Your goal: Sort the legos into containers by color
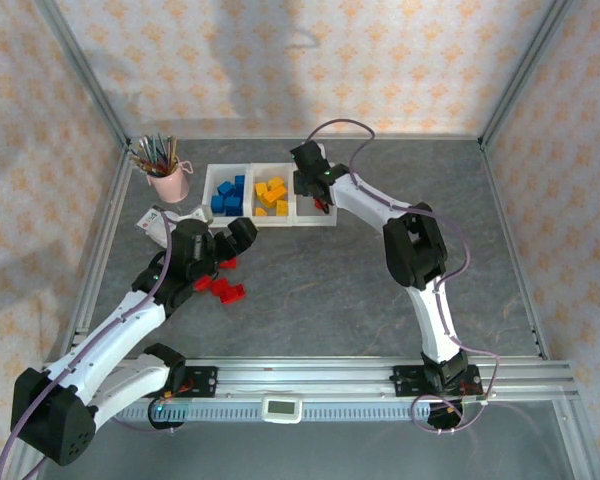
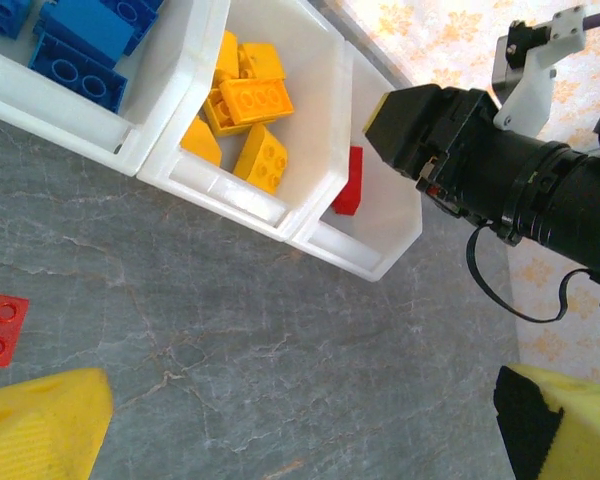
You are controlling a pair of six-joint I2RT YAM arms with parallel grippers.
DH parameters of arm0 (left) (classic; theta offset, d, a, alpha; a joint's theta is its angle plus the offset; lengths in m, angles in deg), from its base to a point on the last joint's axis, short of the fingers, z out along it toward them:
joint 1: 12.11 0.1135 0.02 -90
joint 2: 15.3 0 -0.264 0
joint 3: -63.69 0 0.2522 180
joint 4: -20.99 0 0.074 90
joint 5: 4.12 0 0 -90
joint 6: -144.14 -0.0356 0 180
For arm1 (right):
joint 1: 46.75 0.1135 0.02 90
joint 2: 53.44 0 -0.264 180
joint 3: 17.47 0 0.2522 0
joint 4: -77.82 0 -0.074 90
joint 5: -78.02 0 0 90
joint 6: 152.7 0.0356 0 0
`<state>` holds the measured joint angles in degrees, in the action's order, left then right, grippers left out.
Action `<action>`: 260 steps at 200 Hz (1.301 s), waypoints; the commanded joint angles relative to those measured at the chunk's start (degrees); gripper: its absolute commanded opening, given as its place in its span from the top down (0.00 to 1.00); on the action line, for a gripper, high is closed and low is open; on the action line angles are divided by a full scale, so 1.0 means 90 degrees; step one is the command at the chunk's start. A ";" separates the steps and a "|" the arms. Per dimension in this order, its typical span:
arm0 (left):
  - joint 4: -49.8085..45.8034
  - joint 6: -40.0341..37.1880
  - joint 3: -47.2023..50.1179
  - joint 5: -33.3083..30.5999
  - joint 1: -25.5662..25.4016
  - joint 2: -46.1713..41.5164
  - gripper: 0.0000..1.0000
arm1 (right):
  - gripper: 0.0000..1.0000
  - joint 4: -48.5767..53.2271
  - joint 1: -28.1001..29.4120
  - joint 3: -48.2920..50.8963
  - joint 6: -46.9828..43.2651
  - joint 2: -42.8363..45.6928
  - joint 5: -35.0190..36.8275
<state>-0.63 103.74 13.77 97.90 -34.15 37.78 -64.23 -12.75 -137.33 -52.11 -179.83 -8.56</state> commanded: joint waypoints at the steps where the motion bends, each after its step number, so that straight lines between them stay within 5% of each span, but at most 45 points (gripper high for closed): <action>1: 0.0004 -0.0106 -0.0278 -0.0117 -0.0040 -0.0106 0.01 | 0.50 -0.0010 0.0138 0.0476 -0.0041 0.0886 0.0011; 95: -0.1749 -0.0263 -0.0188 -0.1002 -0.0030 -0.1165 0.01 | 0.36 -0.0184 0.1603 0.1897 0.0177 0.1757 -0.0331; 158: -0.2500 0.0094 -0.0097 -0.1569 -0.0026 -0.1854 0.01 | 0.25 -0.0032 0.2401 0.0864 -0.0033 0.0610 -0.0571; 260: -0.2833 0.0378 -0.0032 -0.1983 -0.0017 -0.2079 0.01 | 0.17 0.0012 0.2690 -0.0632 -0.0449 -0.0909 -0.1332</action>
<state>-23.82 106.41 13.13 82.31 -34.15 19.90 -64.21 10.61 -140.28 -53.94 -185.91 -19.16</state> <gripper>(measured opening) 0.992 0.817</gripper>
